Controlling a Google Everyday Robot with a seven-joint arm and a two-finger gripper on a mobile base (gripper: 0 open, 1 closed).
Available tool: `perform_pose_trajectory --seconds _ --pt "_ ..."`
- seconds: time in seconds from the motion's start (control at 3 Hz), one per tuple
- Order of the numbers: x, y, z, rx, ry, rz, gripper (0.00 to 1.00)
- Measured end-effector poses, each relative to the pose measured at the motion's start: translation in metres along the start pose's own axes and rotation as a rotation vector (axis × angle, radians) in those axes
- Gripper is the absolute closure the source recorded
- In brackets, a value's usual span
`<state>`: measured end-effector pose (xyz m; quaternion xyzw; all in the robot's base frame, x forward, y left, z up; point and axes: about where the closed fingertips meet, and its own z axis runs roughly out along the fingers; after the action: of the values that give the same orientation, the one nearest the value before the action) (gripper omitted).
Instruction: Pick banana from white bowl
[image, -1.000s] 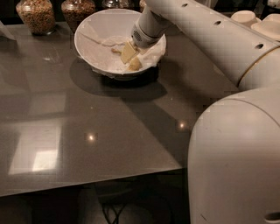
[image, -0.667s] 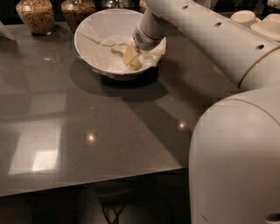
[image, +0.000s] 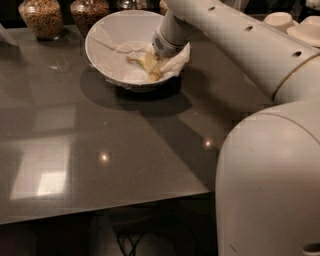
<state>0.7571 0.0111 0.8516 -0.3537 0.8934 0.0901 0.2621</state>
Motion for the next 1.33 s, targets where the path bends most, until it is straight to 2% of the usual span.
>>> perform_pose_trajectory --seconds 0.33,0.67,1.33 --pt "0.0012 0.0002 0.0015 -0.003 0.003 0.001 0.88" --pt "0.0024 0.0007 0.0030 -0.007 0.006 0.001 1.00" --pt "-0.0063 0.0033 -0.0058 -0.001 -0.006 -0.025 1.00"
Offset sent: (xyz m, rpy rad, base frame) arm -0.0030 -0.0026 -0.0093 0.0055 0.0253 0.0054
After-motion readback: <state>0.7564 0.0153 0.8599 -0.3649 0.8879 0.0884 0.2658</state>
